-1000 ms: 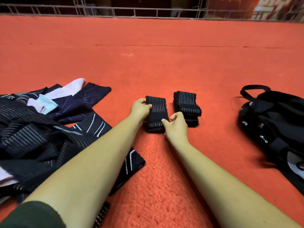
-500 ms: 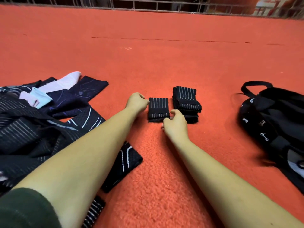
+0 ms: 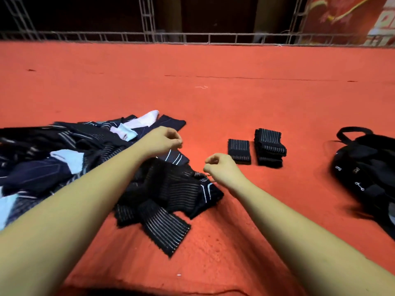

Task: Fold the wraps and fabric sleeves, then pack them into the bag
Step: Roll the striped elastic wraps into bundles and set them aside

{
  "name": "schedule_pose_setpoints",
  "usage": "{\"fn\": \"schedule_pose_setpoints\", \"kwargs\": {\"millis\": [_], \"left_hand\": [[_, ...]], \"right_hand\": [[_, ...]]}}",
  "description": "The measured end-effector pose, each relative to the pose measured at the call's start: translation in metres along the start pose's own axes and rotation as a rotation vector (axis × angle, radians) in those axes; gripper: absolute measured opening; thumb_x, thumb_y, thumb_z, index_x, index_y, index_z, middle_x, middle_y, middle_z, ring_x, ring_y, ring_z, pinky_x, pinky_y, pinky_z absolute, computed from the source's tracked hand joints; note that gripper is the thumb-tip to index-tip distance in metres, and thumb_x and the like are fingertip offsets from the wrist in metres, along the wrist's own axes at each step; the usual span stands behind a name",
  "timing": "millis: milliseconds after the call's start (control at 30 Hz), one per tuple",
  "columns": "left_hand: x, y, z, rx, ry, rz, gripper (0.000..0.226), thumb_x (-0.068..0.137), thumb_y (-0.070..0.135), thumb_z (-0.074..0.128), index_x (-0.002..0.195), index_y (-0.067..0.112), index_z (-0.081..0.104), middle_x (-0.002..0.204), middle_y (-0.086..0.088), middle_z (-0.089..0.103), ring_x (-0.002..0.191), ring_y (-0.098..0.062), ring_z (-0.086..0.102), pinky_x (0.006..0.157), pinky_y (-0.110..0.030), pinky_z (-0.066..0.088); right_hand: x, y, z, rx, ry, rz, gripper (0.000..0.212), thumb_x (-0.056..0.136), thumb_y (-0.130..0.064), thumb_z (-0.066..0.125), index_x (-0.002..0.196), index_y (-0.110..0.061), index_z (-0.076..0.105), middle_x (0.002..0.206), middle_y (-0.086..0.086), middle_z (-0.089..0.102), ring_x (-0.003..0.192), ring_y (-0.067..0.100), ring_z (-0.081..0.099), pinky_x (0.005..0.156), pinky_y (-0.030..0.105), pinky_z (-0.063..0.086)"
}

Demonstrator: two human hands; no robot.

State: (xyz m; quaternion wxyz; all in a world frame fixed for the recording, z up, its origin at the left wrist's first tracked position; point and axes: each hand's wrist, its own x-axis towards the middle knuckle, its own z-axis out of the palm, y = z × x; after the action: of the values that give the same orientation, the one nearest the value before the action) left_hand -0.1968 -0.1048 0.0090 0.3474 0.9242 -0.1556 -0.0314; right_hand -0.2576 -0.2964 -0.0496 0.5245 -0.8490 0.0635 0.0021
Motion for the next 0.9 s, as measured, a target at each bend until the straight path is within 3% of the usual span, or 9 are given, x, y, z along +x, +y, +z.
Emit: {"fn": "schedule_pose_setpoints", "kwargs": {"millis": [133,267,367,467,533,600,667,800,900], "left_hand": [[-0.044,-0.032,-0.038,0.157,-0.069,0.029,0.011,0.094,0.033,0.062,0.091,0.026,0.071,0.090,0.013,0.072,0.088,0.000,0.063,0.087,-0.024,0.047],[-0.077,-0.059,-0.043,0.296,-0.194,0.034,0.023,0.091,0.043,0.066,0.109,0.028,0.069,0.103,0.013,0.071,0.097,-0.003,0.064,0.094,-0.026,0.047],[-0.092,-0.074,-0.024,0.219,-0.198,0.060,0.043,0.091,0.039,0.068,0.132,0.035,0.055,0.115,0.009,0.067,0.103,-0.005,0.063,0.100,-0.026,0.045],[-0.096,-0.080,0.002,0.100,-0.192,0.124,0.061,0.097,0.027,0.062,0.145,0.051,0.032,0.130,0.003,0.051,0.111,-0.007,0.057,0.106,-0.025,0.040],[-0.094,-0.079,0.014,0.138,-0.176,0.158,0.057,0.098,0.025,0.060,0.144,0.048,0.037,0.140,0.004,0.033,0.123,-0.010,0.039,0.113,-0.024,0.027],[-0.089,-0.078,0.019,0.170,-0.139,0.174,0.043,0.095,0.028,0.065,0.137,0.036,0.054,0.141,0.004,0.025,0.126,-0.013,0.028,0.112,-0.023,0.019],[-0.085,-0.076,0.020,0.140,-0.104,0.186,0.027,0.089,0.032,0.072,0.116,0.027,0.067,0.137,0.004,0.029,0.124,-0.013,0.027,0.113,-0.025,0.023],[-0.082,-0.068,0.018,0.057,-0.055,0.248,0.014,0.082,0.038,0.077,0.088,0.033,0.066,0.120,0.007,0.040,0.119,-0.012,0.033,0.092,-0.006,0.031],[-0.088,-0.056,0.021,-0.043,-0.066,0.274,0.021,0.078,0.049,0.066,0.084,0.030,0.063,0.099,0.008,0.056,0.100,-0.011,0.053,0.084,-0.021,0.043]], "right_hand": [[-0.011,-0.023,0.030,-0.086,-0.190,-0.110,0.020,0.080,-0.012,0.073,0.099,-0.009,0.065,0.089,0.004,0.064,0.076,0.015,0.058,0.067,0.026,0.046],[-0.017,-0.026,0.049,-0.483,-0.327,-0.235,0.049,0.074,-0.027,0.083,0.115,-0.009,0.063,0.107,0.007,0.067,0.096,0.020,0.061,0.084,0.031,0.048],[-0.018,-0.021,0.055,-0.639,-0.243,-0.300,0.029,0.078,-0.024,0.077,0.101,-0.011,0.066,0.104,0.009,0.069,0.097,0.026,0.063,0.077,0.032,0.044],[-0.019,-0.018,0.050,-0.532,-0.234,-0.331,0.016,0.082,-0.017,0.074,0.096,-0.011,0.070,0.095,0.003,0.070,0.091,0.020,0.064,0.075,0.029,0.043],[-0.023,-0.021,0.041,-0.426,-0.292,-0.369,0.012,0.082,-0.013,0.075,0.093,-0.012,0.071,0.089,-0.003,0.069,0.085,0.012,0.062,0.078,0.029,0.046],[-0.026,-0.024,0.031,-0.371,-0.330,-0.398,0.010,0.083,-0.009,0.074,0.091,-0.014,0.072,0.088,-0.004,0.071,0.081,0.008,0.062,0.079,0.029,0.048],[-0.030,-0.025,0.020,-0.332,-0.348,-0.411,0.012,0.084,-0.005,0.072,0.089,-0.016,0.071,0.083,-0.007,0.070,0.073,-0.001,0.059,0.074,0.022,0.047],[-0.036,-0.017,0.004,-0.324,-0.327,-0.407,0.011,0.086,-0.004,0.069,0.091,-0.014,0.071,0.080,-0.011,0.067,0.069,-0.006,0.057,0.071,0.020,0.045],[-0.041,-0.007,0.001,-0.339,-0.277,-0.415,0.013,0.087,-0.011,0.069,0.097,-0.019,0.070,0.090,-0.008,0.069,0.079,0.002,0.061,0.078,0.025,0.047]]}}
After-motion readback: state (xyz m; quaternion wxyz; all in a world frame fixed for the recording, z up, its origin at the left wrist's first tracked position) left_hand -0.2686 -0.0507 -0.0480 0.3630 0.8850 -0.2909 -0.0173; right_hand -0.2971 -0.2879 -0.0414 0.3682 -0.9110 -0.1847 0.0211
